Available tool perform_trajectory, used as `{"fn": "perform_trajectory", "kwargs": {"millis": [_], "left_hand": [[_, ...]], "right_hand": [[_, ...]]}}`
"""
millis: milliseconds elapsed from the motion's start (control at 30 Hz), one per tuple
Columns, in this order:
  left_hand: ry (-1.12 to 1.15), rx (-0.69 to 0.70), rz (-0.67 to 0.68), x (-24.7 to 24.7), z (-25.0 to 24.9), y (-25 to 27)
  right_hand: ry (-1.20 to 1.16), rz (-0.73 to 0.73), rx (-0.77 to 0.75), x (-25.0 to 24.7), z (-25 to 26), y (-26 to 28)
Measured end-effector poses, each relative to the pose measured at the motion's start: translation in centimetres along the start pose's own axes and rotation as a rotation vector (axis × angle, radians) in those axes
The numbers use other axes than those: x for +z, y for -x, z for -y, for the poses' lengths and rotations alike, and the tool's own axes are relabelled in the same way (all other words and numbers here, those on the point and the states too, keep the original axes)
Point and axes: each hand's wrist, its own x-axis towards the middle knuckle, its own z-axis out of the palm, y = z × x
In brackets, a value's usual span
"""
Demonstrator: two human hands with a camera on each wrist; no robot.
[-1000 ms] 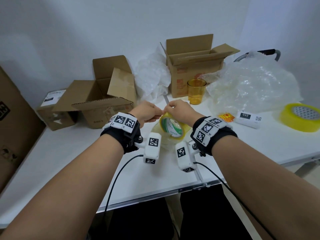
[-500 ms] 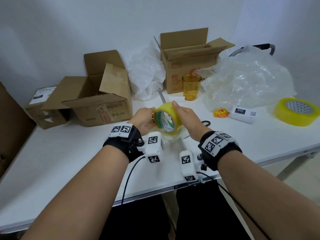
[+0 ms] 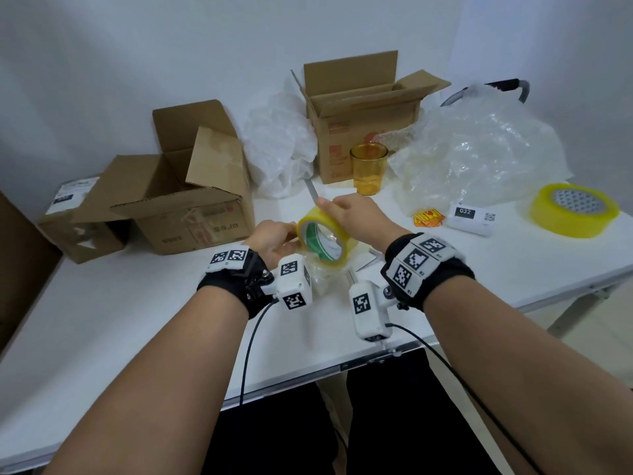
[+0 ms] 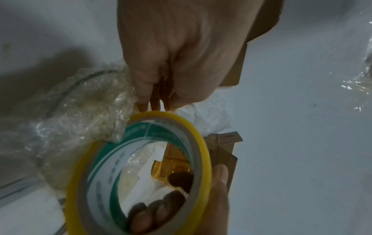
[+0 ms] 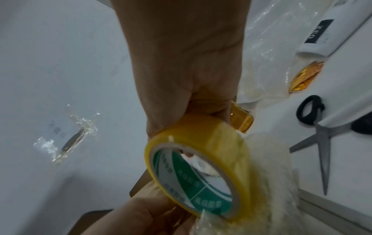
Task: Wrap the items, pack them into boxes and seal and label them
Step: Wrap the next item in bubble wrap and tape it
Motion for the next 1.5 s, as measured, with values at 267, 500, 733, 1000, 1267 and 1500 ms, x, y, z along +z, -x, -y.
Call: {"fn": "perform_trajectory", "kwargs": {"millis": [267, 500, 733, 1000, 1267, 1500], "left_hand": [[-0.018, 0.064, -0.034, -0.3, 0.9, -1.4], [0.072, 0.051, -0.033, -1.1, 1.3, -2.1], [-0.128, 0.214, -0.043, -0.8, 1.5, -2.0], [-0.100, 0.380, -0.252, -3.7, 0.7, -2.9], [0.183, 0.234, -0.085, -5.0, 0.7, -2.5], [0.029, 0.331, -0.128, -4.6, 0.7, -3.1]], "right_hand": [[0.310, 0.090, 0.083, -1.2, 2.0, -0.5], [-0.045, 0.078, 0.138, -0.9, 0.7, 0.7], [-0.039, 0.000, 0.116, -0.1, 0.8, -0.1], [0.099, 0.031, 0.130, 0.5, 1.5, -1.2], [0.151, 0.049, 0.104, 1.4, 1.7, -1.8], [0.216, 0.094, 0.104, 1.4, 1.9, -1.9]]}}
